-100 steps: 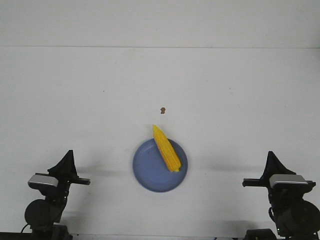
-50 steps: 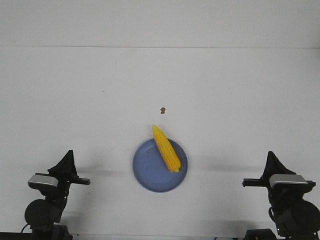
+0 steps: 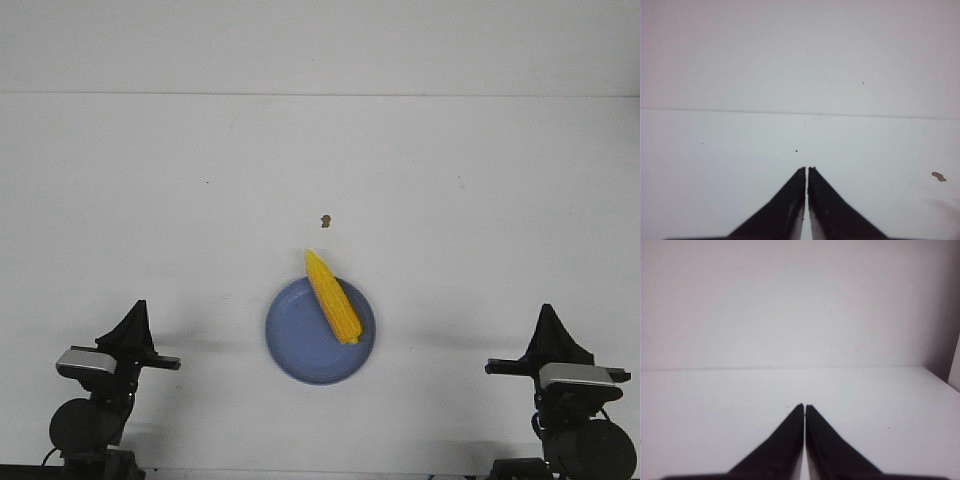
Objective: Place corn on plate with both arms
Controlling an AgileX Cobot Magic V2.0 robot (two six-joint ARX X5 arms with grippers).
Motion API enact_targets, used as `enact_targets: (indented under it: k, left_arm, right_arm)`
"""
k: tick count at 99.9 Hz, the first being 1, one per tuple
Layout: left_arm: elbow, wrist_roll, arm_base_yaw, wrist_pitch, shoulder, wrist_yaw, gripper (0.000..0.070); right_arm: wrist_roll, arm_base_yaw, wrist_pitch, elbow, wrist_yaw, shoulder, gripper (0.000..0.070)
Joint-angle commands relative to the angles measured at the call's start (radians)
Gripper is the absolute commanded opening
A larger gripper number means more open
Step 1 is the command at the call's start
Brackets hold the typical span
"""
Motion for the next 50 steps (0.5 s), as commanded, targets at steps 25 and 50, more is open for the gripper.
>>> enact_targets:
  k: [25, 50]
  left_arm:
    - [-0.020, 0.000, 0.000, 0.011, -0.001, -0.003, 0.0012]
    - [-0.020, 0.000, 0.000, 0.011, -0.001, -0.003, 0.0012]
  right_arm:
    - [-0.001, -0.005, 0.169, -0.196, -0.002, -0.063, 0.0007]
    - [-0.002, -0.006, 0.325, -0.316, -0.001, -0.063, 0.0007]
